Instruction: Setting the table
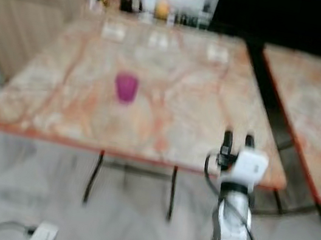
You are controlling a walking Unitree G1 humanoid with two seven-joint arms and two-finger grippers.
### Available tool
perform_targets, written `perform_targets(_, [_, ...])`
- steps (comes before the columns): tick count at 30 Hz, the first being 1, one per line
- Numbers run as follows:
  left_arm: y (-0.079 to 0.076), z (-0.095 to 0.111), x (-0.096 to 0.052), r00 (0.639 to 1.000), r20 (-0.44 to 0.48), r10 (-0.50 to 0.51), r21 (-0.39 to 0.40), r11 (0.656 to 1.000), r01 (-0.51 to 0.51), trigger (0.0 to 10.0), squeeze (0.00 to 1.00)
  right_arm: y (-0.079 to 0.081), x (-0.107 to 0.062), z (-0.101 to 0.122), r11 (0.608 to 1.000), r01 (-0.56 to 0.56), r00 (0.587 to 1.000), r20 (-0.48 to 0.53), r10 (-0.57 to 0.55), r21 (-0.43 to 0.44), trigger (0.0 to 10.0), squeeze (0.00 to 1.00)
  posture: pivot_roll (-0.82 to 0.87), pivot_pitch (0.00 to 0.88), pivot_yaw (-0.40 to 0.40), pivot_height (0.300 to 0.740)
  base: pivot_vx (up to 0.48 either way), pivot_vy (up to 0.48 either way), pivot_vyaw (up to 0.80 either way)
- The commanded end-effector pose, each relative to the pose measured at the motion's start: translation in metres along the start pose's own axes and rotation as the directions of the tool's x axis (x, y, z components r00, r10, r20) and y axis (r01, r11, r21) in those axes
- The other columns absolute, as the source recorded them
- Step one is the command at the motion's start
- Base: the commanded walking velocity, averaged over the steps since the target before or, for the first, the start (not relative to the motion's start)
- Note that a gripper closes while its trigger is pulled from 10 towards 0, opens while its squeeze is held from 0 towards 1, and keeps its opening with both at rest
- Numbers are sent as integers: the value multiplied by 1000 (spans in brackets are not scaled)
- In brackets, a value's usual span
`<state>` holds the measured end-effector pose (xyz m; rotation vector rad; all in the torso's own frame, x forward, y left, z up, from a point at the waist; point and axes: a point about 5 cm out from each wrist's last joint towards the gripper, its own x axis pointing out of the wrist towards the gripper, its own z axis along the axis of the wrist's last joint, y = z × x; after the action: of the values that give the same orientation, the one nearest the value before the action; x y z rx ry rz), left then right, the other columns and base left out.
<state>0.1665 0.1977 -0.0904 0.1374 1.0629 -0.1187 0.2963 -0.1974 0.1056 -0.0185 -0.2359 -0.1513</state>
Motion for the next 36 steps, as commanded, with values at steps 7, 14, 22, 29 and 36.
perform_targets(7, [-1,-5,0,1000,-19,0,3,1000,0,10000,0,1,0,-5,1000,1,1000,-3,-1,-1,10000,0,58,21,-32,740,0,480,0])
perform_targets(14, [-1,-6,-1,1000,-18,2,7,1000,-2,10000,0,6,2,-5,1000,-21,1000,3,21,-2,10000,0,63,4,-35,740,0,409,0])
perform_targets(22, [-1,-6,-1,1000,-10,2,6,1000,-2,10000,0,6,3,-5,1000,-23,1000,8,23,0,10000,0,65,2,-32,740,0,0,0])
perform_targets(29, [0,-5,-1,1000,-10,-3,24,1000,3,10000,0,7,5,-4,1000,-19,1000,15,19,2,10000,0,69,10,-27,740,0,0,0])
perform_targets(36, [2,-4,-1,1000,-10,1,39,999,-1,10000,0,6,4,-6,1000,-10,1000,12,10,5,10000,0,66,7,-18,740,0,0,0])
